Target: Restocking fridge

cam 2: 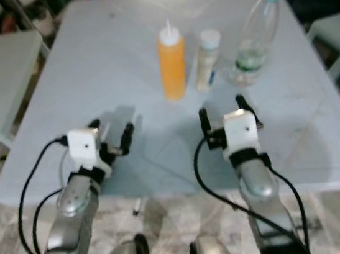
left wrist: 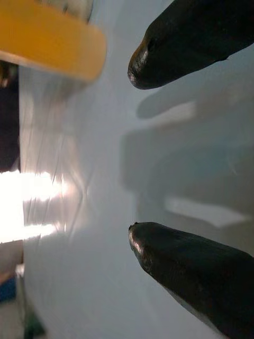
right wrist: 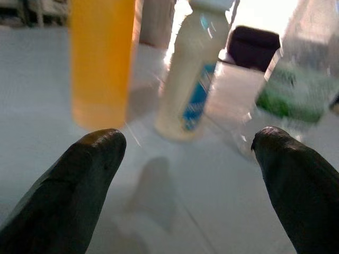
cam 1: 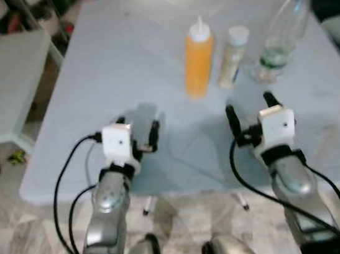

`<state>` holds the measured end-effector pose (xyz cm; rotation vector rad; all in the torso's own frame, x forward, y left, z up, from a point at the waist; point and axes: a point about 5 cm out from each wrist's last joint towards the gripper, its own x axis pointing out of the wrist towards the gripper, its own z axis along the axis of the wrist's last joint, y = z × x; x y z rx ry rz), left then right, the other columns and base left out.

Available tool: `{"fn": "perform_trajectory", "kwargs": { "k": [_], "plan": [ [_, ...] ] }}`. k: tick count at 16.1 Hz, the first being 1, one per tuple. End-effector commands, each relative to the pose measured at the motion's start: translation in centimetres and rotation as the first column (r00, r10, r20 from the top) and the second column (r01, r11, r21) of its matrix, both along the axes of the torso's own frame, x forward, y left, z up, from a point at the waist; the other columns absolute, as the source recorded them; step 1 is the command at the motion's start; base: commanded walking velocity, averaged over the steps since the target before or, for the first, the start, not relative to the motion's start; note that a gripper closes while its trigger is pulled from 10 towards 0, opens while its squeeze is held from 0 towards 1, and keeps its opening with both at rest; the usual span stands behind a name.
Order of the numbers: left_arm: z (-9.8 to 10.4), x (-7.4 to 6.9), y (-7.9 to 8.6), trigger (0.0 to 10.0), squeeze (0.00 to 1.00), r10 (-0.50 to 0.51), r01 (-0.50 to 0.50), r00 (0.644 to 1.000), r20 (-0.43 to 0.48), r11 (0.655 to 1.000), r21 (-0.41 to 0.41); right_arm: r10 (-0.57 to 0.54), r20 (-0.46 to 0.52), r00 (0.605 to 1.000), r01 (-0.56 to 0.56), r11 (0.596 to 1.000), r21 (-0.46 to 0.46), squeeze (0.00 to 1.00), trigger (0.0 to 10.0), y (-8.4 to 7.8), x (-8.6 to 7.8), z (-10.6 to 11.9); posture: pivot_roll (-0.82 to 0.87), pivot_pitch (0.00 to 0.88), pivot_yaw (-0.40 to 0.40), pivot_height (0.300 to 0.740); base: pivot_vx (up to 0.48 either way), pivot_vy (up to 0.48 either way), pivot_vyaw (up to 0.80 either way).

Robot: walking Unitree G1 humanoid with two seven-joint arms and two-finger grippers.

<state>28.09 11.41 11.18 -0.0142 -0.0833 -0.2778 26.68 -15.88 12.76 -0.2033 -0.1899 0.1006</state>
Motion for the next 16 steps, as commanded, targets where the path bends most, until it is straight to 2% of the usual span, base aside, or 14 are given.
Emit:
{"fn": "perform_trajectory", "kwargs": {
  "k": [1,6,7,12,13,16],
  "plan": [
    [-0.4,0.0,1.5,10.0,0.00,0.071,-0.071,0.997,-0.005,0.997,0.025,0.025,0.028,0.999,-0.025,1.000,0.001,0.00,10.0,1.1,0.1,0.6,-0.03,0.168,0.020,0.740,0.000,0.000,0.00],
    [-0.5,0.1,1.2,10.0,0.00,0.063,-0.062,0.998,-0.008,0.997,0.041,0.055,0.124,0.991,-0.056,0.998,0.003,0.00,10.0,1.0,2.0,4.1,-0.04,0.164,0.012,0.740,0.000,0.000,0.00],
    [-0.6,0.1,1.0,10.0,0.00,0.056,-0.056,0.998,-0.007,0.997,0.044,0.060,0.154,0.986,-0.053,0.997,-0.051,0.00,10.0,0.8,2.7,5.0,-0.04,0.162,0.010,0.740,0.000,0.000,0.00],
    [-0.5,0.4,0.4,10.0,0.00,0.033,-0.033,0.999,0.001,0.998,0.049,0.059,0.169,0.984,-0.048,0.997,-0.068,0.00,10.0,-0.7,5.0,6.4,-0.03,0.161,0.006,0.740,0.000,0.000,0.00],
    [-0.5,0.4,0.3,10.0,0.00,0.031,-0.031,1.000,0.001,0.998,0.051,0.060,0.174,0.983,-0.049,0.997,-0.067,1.00,10.0,-0.9,5.3,6.7,-0.03,0.160,0.004,0.740,0.000,0.000,0.00],
    [-0.5,0.3,0.3,10.0,0.00,0.034,-0.034,0.999,0.003,0.998,0.056,0.087,0.178,0.980,-0.078,0.995,-0.059,1.00,10.0,-0.8,6.1,7.1,-0.03,0.166,0.003,0.740,0.000,0.000,0.00]
  ]
}}
